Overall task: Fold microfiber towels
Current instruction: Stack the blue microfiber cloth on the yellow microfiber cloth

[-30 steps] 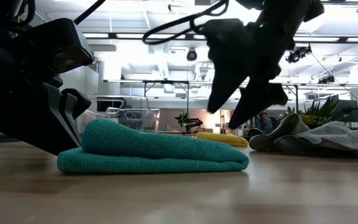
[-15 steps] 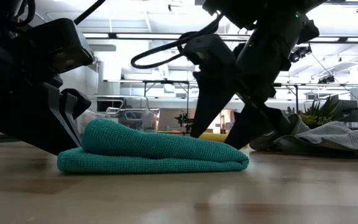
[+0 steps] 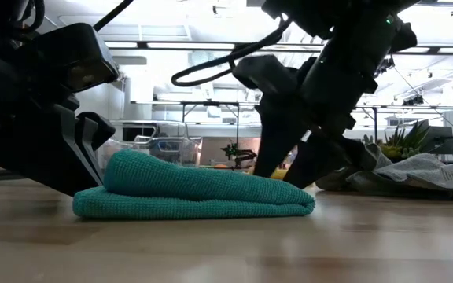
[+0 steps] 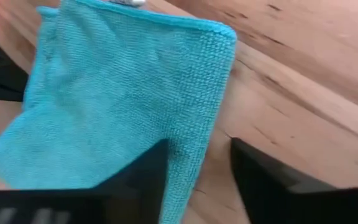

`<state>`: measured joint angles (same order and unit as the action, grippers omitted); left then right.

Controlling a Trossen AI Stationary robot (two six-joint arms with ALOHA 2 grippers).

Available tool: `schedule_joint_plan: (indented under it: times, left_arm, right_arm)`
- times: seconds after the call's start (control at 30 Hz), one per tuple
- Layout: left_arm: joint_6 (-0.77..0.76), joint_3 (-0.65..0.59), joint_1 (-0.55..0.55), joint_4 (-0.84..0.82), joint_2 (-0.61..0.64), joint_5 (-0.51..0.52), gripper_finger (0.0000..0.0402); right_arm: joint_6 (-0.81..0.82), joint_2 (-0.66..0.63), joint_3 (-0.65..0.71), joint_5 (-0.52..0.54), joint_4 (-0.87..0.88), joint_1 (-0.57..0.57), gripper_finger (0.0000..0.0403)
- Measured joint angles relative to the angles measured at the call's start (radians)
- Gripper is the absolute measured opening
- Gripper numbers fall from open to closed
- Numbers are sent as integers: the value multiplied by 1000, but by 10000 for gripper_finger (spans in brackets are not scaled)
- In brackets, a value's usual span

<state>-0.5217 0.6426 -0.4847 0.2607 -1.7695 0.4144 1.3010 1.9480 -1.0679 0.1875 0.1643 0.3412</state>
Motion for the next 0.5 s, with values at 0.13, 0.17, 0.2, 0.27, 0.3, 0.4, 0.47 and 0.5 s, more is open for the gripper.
schedule_joint_plan:
  times: [0.13, 0.17, 0.2, 0.27, 0.3, 0.4, 0.47, 0.5]
  left_arm:
    - [-9, 0, -1, 1, 0, 10, 0]
    - [-16, 0, -1, 0, 0, 11, 0]
    - [-18, 0, -1, 0, 0, 17, 0]
    - [-19, 0, 0, -1, 0, 28, 0]
    - [-19, 0, 0, -2, 0, 36, 0]
    - [-21, 0, 0, -2, 0, 52, 0]
    - [-19, 0, 0, -16, 4, 46, 0]
    - [-17, -1, -1, -47, 20, 38, 0]
  right_arm:
    - [-7, 41, -1, 18, -67, 8, 62]
    - [-18, 49, 0, 17, -88, 8, 43]
    - [-30, 54, 0, 16, -107, 9, 26]
    - [-72, 57, 1, 12, -138, 8, 8]
    - [-93, 58, 2, 13, -145, 8, 6]
    - [-132, 58, 2, 5, -141, 6, 4]
    - [-157, 55, 1, 6, -128, 6, 2]
    - [-163, 48, 1, 5, -117, 6, 2]
